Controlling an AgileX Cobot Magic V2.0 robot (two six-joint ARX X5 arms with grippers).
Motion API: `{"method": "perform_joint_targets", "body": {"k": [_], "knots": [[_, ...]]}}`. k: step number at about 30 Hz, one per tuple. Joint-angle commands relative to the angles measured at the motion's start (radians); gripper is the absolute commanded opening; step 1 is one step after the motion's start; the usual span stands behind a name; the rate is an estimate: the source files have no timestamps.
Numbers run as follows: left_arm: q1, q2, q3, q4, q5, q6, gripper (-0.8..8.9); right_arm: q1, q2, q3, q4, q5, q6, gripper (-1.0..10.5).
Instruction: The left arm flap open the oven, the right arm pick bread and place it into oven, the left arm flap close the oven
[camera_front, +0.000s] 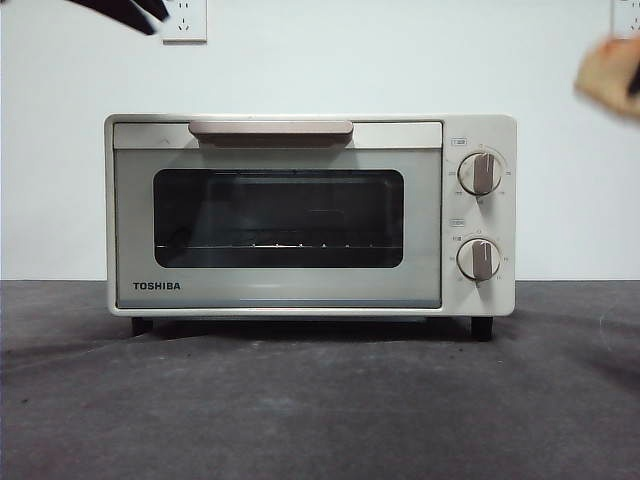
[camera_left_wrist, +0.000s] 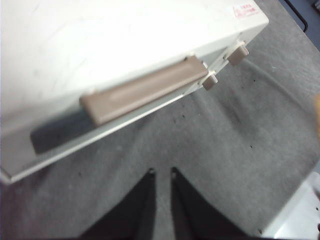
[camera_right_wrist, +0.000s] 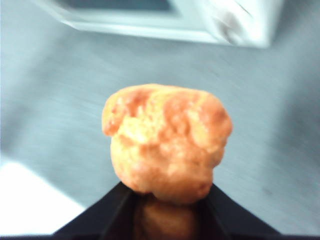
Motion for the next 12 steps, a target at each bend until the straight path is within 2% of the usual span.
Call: {"method": "perform_joint_targets", "body": {"k": [1,8,12], "knots": [[-0.012,0.082,0.069,0.008,-0.002,0.056,0.08,0.004,-0.087,0.011,0.004,-0.047,0.035,1.3],[-0.027,0.237,0.152,0.04,-0.004,0.111,0.08,0.004,-0.262,0.011,0.003,-0.061,0.067,1.3],[-0.036,0.286,0.154,0.11,-0.005,0.125,0.08,0.004,-0.317,0.011,0.003,-0.061,0.067,1.3]]}}
